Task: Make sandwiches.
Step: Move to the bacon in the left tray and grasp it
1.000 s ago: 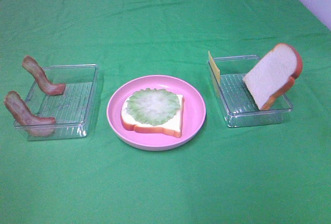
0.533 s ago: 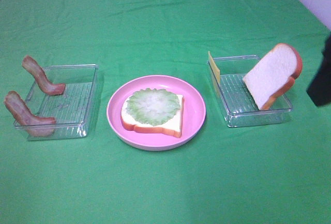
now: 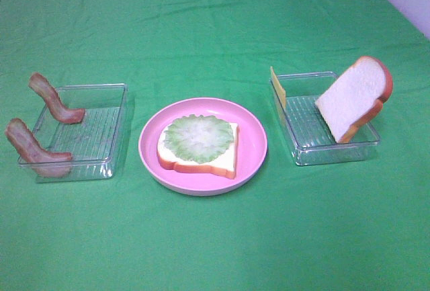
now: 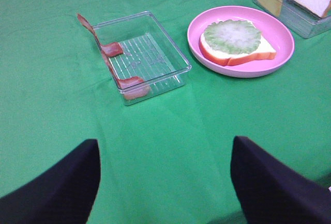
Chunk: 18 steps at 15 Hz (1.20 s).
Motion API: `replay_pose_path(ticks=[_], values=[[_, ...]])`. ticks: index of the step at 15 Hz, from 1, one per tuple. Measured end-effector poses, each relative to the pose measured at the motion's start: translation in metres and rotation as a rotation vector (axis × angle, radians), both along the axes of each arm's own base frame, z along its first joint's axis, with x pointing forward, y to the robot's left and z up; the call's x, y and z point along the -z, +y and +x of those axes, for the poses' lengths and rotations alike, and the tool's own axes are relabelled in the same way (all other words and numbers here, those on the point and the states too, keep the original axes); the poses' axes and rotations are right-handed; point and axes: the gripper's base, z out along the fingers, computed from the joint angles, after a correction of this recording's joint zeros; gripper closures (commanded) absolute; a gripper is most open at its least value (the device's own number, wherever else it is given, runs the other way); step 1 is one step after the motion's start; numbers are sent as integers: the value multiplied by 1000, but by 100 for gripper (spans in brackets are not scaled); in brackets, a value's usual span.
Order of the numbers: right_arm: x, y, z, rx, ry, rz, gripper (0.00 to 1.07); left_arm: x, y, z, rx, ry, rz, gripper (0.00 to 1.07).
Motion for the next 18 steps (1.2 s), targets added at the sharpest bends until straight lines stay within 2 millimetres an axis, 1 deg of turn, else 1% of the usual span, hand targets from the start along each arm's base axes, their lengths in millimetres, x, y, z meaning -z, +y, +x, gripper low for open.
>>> replay_pose_path(ticks=[2,5,6,7,9,10,12,13,15,16,17,18], values=[[1,-7,-17,-29,-124,67,40,0,0,0,0,0,0,38],[12,-18,-38,-37,-277,146,40,0,0,0,0,0,0,38],[14,-21,-45,-36,-328,172,40,0,0,1,-1,5,-2,38],[14,-26,-54,-36,-396,206,40,-1,-3,6,-14,47,-9,38],[15,-32,-64,-35,-464,239,40,-9,-9,17,-38,106,-30,38],[15,-35,-68,-32,-498,245,40,-15,-13,26,-57,138,-48,38],[15,-37,-69,-25,-520,233,40,-27,-22,47,-117,227,-73,38],[15,-37,-69,-24,-523,232,40,-34,-28,61,-153,291,-85,38],[16,-37,-68,-24,-521,231,40,-45,-42,91,-204,411,-52,38],[16,-37,-68,-24,-521,231,40,-48,-46,100,-215,435,-38,38],[16,-37,-68,-24,-522,231,40,-55,-55,124,-249,503,21,38],[16,-37,-68,-24,-522,231,40,-57,-58,133,-261,525,43,38]])
